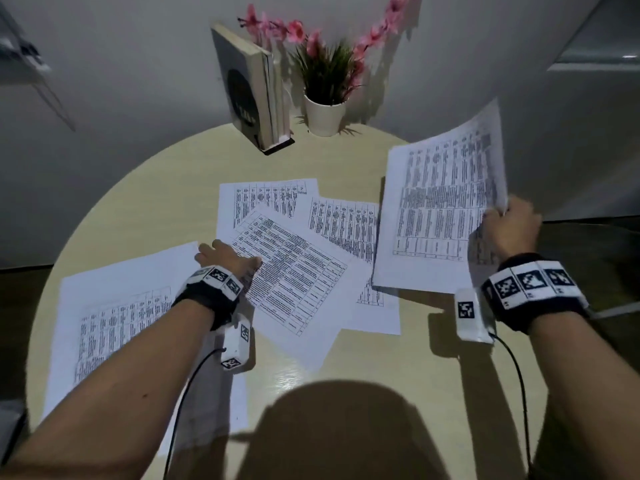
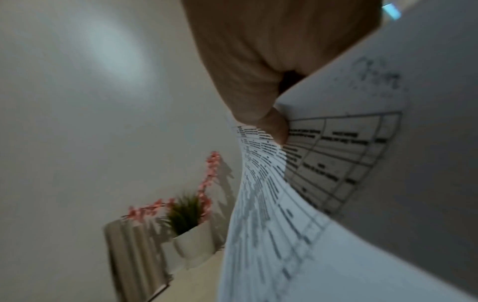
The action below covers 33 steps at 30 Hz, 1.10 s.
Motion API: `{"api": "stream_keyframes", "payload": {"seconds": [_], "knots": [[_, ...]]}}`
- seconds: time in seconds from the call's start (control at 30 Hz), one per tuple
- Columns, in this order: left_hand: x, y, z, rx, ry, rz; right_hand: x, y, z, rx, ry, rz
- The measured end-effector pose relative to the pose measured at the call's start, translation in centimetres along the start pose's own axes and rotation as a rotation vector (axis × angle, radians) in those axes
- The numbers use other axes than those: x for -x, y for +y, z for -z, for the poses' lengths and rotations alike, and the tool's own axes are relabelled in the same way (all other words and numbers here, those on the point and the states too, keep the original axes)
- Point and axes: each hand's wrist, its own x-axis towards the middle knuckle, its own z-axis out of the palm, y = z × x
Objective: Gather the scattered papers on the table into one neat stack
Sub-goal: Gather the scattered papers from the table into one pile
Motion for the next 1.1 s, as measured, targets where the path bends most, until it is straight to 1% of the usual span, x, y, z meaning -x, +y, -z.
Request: {"api": "stream_keyframes", "payload": {"seconds": [0.03, 0.13, 0.2, 0.27, 0.33, 0.4, 0.5, 0.63, 0.7, 0.73, 0.8, 0.9, 0.97, 1.0, 1.03, 1.07, 1.1], "knots": [[-0.5, 0.1, 0.2, -0.040, -0.004, 0.018, -0.5, 0.9, 0.1, 0.026, 0.005, -0.027], [-2.1, 0.2, 0.3, -0.127, 0.018, 0.011, -1.6, 3.2, 0.6, 0.111, 0.032, -0.140], [-2.8, 0.2, -0.2, -0.132, 0.055, 0.012, -2.0, 4.2, 0.7, 0.156, 0.043, -0.210], [-3.0, 0.6, -0.6, -0.113, 0.090, 0.002, -2.1, 4.6, 0.1, 0.179, 0.011, -0.226], [-3.0, 1.1, -0.9, -0.131, 0.069, 0.008, -2.0, 4.6, -1.6, 0.154, -0.060, -0.203], [-3.0, 1.4, -0.9, -0.145, 0.009, -0.008, -1.7, 4.4, -3.9, 0.090, -0.140, -0.204], [-2.4, 1.5, -1.1, -0.146, -0.051, -0.106, -1.1, 3.9, -6.9, 0.001, -0.339, -0.221], [-0.6, 2.0, -1.9, -0.169, -0.046, -0.173, 0.9, 2.7, -10.1, -0.148, -0.611, -0.256], [0.3, 2.7, -2.4, -0.152, -0.032, -0.181, 2.4, 1.9, -11.7, -0.209, -0.703, -0.281], [0.5, 2.9, -2.7, -0.117, -0.026, -0.186, 3.1, 1.5, -12.4, -0.224, -0.723, -0.292], [1.0, 3.4, -3.3, -0.025, -0.031, -0.210, 4.5, 0.6, -13.4, -0.199, -0.717, -0.269], [1.5, 3.9, -3.2, 0.154, -0.075, -0.320, 5.8, 0.2, -14.2, 0.017, -0.618, -0.158], [1.8, 4.0, -2.6, 0.260, -0.046, -0.408, 6.3, 0.2, -13.9, 0.196, -0.551, -0.125], [2.0, 4.1, -2.3, 0.305, -0.029, -0.452, 6.3, 0.5, -13.8, 0.281, -0.521, -0.142], [2.1, 4.3, -2.0, 0.327, -0.021, -0.504, 6.3, 0.9, -13.6, 0.323, -0.503, -0.191], [2.0, 4.7, -2.0, 0.316, -0.011, -0.546, 6.3, 1.0, -13.3, 0.310, -0.480, -0.267], [1.7, 5.1, -2.1, 0.283, 0.003, -0.555, 6.4, 1.2, -13.0, 0.288, -0.452, -0.327]]}}
